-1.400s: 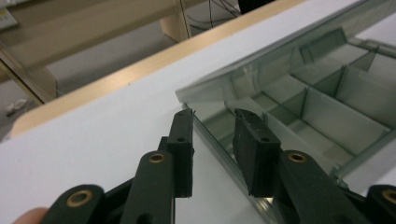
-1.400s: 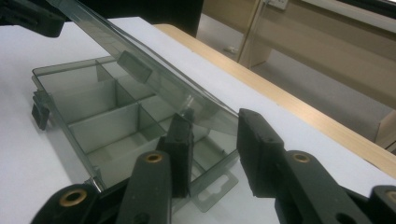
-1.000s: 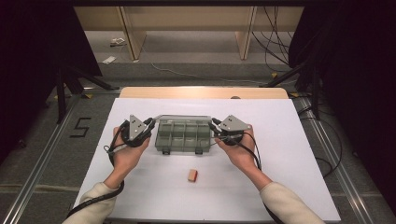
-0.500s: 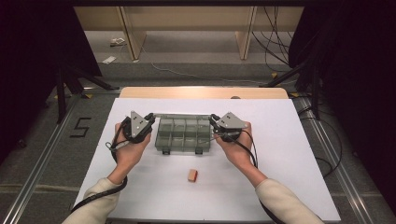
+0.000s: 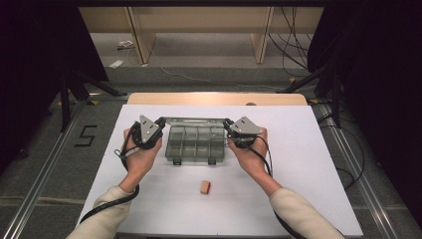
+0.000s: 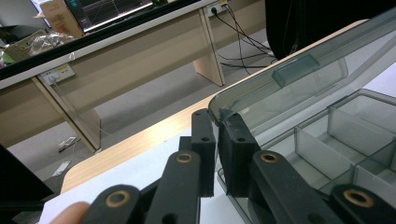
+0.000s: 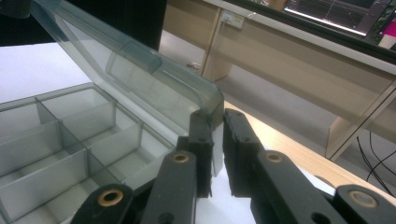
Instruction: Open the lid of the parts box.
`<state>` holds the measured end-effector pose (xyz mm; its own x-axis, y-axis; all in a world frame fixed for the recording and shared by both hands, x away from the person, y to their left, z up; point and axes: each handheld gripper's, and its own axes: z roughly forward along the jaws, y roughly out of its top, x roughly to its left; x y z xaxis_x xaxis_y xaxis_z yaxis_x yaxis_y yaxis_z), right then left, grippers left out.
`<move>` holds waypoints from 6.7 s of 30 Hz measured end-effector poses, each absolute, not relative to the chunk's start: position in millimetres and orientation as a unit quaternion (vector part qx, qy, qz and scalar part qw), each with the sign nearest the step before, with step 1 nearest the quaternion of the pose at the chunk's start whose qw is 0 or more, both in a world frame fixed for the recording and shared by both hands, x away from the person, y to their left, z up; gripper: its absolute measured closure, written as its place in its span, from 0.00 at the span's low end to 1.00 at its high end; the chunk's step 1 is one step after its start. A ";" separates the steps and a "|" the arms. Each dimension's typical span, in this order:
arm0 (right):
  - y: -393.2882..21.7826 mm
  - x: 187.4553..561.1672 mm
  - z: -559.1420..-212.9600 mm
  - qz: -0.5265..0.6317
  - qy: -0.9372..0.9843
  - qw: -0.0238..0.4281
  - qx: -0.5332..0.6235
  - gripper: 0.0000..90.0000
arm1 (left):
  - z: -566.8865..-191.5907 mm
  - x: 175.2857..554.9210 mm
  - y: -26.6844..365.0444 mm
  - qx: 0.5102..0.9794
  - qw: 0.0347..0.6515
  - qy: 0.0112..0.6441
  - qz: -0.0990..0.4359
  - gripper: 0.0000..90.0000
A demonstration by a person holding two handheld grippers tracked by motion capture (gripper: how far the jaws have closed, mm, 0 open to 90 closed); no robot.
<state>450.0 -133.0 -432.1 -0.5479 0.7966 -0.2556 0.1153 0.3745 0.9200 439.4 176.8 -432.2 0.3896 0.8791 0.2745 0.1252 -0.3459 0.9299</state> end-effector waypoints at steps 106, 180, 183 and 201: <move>-123.7 509.9 -419.4 0.484 0.705 0.346 0.385 0.94 | -418.4 503.6 174.3 0.676 0.473 0.425 0.373 0.93; -122.0 525.2 -442.4 0.475 0.706 0.322 0.416 0.93 | -445.3 521.0 171.7 0.682 0.459 0.453 0.345 0.93; -122.0 525.3 -444.5 0.474 0.707 0.319 0.417 0.93 | -446.9 521.2 171.5 0.683 0.458 0.454 0.344 0.93; -122.5 526.1 -454.1 0.467 0.711 0.308 0.426 0.93 | -452.9 522.9 170.8 0.688 0.450 0.459 0.338 0.93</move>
